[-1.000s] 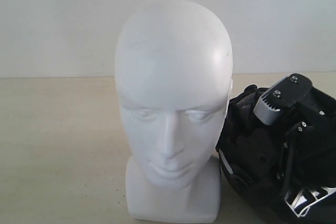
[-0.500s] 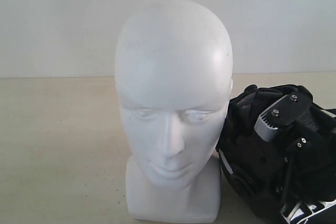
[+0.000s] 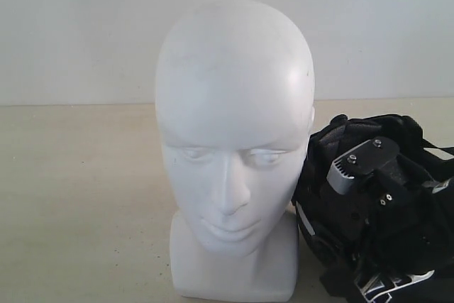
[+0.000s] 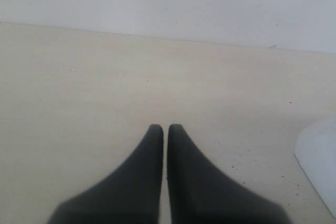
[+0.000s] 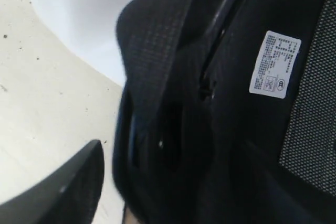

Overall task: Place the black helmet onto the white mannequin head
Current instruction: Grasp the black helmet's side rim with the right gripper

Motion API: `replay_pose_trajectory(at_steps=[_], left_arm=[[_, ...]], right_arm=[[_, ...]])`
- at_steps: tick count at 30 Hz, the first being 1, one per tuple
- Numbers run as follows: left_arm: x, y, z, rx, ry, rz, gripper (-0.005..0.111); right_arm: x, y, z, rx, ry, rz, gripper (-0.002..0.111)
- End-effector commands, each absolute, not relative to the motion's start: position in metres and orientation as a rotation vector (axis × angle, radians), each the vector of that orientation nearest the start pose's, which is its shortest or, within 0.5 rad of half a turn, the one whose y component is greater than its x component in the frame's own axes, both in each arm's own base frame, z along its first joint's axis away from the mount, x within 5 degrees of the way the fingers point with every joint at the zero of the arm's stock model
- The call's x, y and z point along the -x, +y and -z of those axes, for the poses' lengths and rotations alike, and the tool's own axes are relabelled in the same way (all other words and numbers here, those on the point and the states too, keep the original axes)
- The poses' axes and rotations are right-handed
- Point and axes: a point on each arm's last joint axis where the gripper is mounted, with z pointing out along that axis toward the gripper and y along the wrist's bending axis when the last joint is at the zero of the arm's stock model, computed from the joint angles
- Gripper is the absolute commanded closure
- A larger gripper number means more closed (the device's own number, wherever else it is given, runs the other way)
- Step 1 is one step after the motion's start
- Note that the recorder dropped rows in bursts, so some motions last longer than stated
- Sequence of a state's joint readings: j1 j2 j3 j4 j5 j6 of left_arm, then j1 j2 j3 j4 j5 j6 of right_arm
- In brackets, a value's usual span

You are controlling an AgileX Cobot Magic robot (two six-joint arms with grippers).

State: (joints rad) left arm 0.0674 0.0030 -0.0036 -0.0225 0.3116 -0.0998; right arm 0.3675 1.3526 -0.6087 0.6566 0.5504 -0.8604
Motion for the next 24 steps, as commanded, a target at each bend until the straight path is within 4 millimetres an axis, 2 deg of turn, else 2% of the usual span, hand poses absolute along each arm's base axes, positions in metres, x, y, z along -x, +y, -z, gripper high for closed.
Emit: replay_pose_trajectory(at_steps=[1, 9, 10, 12, 14, 16, 20, 24], left_arm=[[-0.054, 0.003, -0.185, 0.155, 1.788, 0.045, 0.102], [-0.054, 0.003, -0.185, 0.155, 1.788, 0.045, 0.102], [-0.054, 0.003, -0.185, 0.155, 1.788, 0.045, 0.102], [-0.054, 0.003, -0.185, 0.155, 1.788, 0.045, 0.102], [-0.054, 0.003, -0.185, 0.155, 1.788, 0.045, 0.102], [-0.054, 0.003, -0.185, 0.155, 1.788, 0.045, 0.102], [-0.054, 0.003, -0.185, 0.155, 1.788, 0.045, 0.102], [-0.054, 0.003, -0.185, 0.155, 1.788, 0.045, 0.102]], right_arm=[[-0.204, 0.109, -0.187, 0.948, 2.503, -0.451, 0.043], [-0.209, 0.110, -0.170, 0.943, 2.575, -0.447, 0.044], [-0.209, 0.110, -0.169, 0.941, 2.581, -0.448, 0.046], [-0.209, 0.111, -0.168, 0.928, 2.589, -0.451, 0.059], [-0.209, 0.111, -0.168, 0.924, 2.600, -0.461, 0.078], [-0.207, 0.111, -0.168, 0.936, 2.613, -0.477, 0.106], [-0.206, 0.111, -0.168, 0.849, 2.659, -0.503, 0.109], [-0.200, 0.111, -0.179, 0.822, 2.656, -0.544, 0.109]])
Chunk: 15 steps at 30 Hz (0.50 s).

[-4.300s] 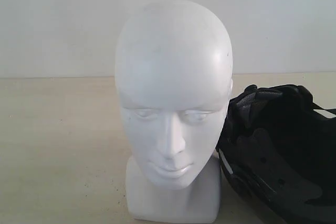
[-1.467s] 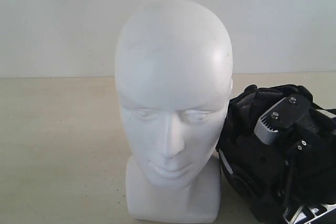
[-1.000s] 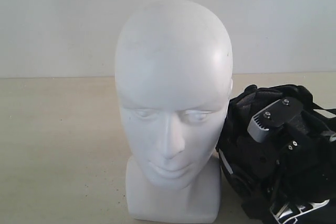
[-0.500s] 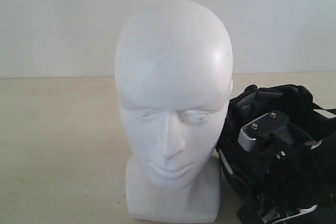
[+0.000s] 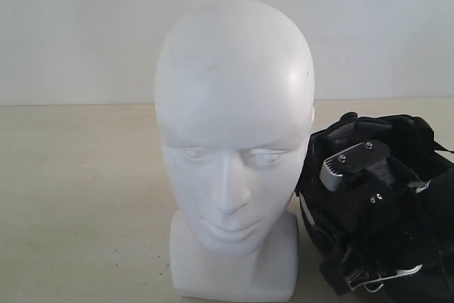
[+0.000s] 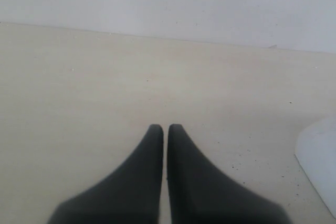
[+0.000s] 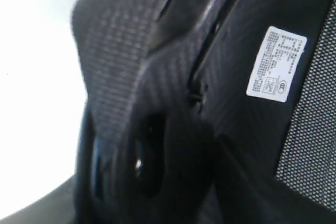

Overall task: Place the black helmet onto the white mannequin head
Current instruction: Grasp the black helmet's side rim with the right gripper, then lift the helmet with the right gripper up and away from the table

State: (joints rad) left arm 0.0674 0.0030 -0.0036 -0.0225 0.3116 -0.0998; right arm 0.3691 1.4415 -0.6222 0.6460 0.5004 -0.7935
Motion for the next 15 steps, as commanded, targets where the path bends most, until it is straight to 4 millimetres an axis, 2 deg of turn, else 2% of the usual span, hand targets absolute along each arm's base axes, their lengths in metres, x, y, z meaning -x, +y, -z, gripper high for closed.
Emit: replay_pose_trajectory(at_steps=[1, 8, 11, 15], left_arm=[[-0.054, 0.003, -0.185, 0.155, 1.788, 0.045, 0.102], [-0.054, 0.003, -0.185, 0.155, 1.788, 0.045, 0.102], [-0.054, 0.003, -0.185, 0.155, 1.788, 0.045, 0.102], [-0.054, 0.003, -0.185, 0.155, 1.788, 0.045, 0.102]], right_arm=[[-0.198, 0.111, -0.183, 0.824, 2.649, -0.555, 0.109], [-0.178, 0.108, -0.219, 0.788, 2.568, -0.623, 0.109], [-0.162, 0.104, -0.239, 0.769, 2.517, -0.663, 0.109], [-0.146, 0.100, -0.255, 0.762, 2.475, -0.691, 0.109]])
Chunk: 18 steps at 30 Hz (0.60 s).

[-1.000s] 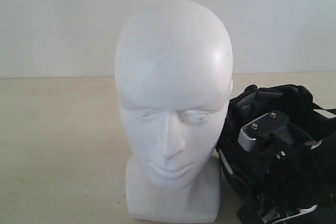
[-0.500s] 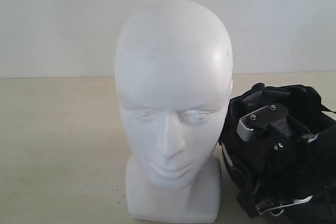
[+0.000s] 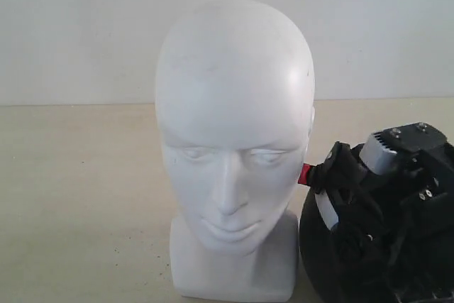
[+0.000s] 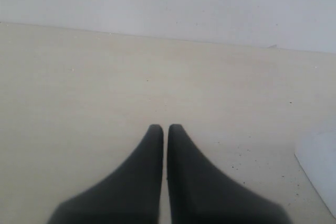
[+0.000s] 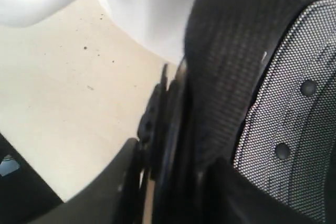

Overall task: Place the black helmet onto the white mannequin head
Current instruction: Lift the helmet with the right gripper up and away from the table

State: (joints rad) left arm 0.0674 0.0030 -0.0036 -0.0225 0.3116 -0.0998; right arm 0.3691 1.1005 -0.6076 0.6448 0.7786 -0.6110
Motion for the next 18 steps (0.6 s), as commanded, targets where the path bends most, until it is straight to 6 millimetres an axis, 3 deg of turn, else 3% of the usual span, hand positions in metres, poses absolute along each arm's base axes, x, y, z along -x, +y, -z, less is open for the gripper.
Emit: replay_pose_trajectory(at_steps=[1, 10, 14, 18], left_arm=[[-0.054, 0.003, -0.185, 0.155, 1.788, 0.045, 0.102], [-0.054, 0.003, -0.185, 0.155, 1.788, 0.045, 0.102], [-0.054, 0.003, -0.185, 0.155, 1.788, 0.045, 0.102], [-0.054, 0.003, -0.185, 0.155, 1.788, 0.045, 0.102]], right_arm=[[-0.143, 0.099, -0.257, 0.758, 2.467, -0.695, 0.109], [-0.111, 0.088, -0.279, 0.806, 2.395, -0.697, 0.109], [-0.108, 0.086, -0.289, 0.815, 2.368, -0.676, 0.109], [-0.113, 0.081, -0.312, 0.745, 2.357, -0.594, 0.109]])
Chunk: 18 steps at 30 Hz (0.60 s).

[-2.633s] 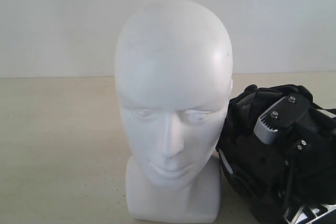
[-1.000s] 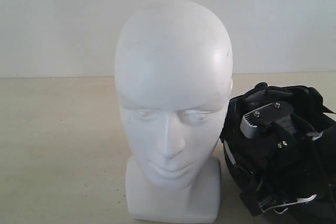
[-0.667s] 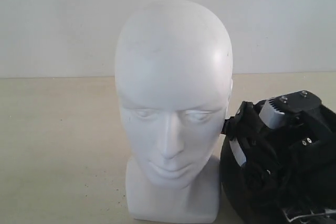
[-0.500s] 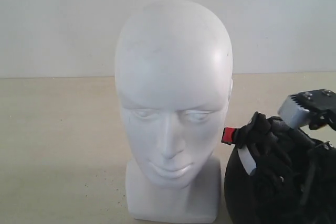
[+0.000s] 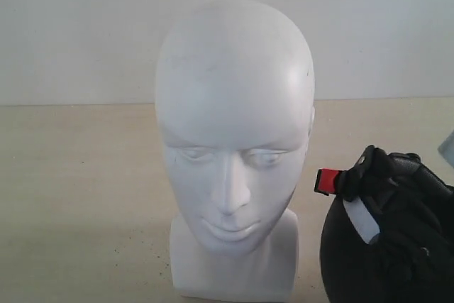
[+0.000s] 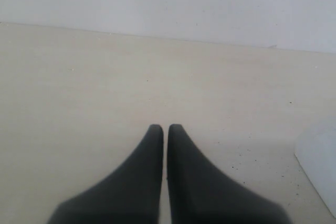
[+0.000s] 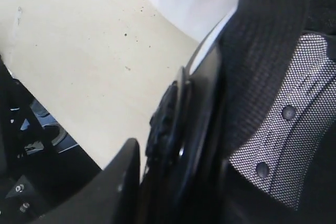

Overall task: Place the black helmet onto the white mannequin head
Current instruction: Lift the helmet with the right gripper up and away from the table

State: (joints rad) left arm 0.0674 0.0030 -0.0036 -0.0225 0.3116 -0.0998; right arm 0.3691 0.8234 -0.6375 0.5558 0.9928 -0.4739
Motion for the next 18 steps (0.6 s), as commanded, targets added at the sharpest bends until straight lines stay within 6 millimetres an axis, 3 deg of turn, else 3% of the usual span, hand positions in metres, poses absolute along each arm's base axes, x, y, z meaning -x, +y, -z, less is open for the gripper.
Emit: replay_pose_trajectory(at_steps=[1, 6, 18], left_arm=[[-0.054, 0.003, -0.185, 0.155, 1.788, 0.045, 0.102], [-0.054, 0.003, -0.185, 0.155, 1.788, 0.045, 0.102], [-0.054, 0.003, -0.185, 0.155, 1.788, 0.045, 0.102]], right_arm=[[-0.114, 0.078, -0.320, 0.704, 2.354, -0.560, 0.109], [-0.114, 0.064, -0.361, 0.512, 2.316, -0.421, 0.109], [-0.126, 0.047, -0.412, -0.015, 2.082, -0.401, 0.109]])
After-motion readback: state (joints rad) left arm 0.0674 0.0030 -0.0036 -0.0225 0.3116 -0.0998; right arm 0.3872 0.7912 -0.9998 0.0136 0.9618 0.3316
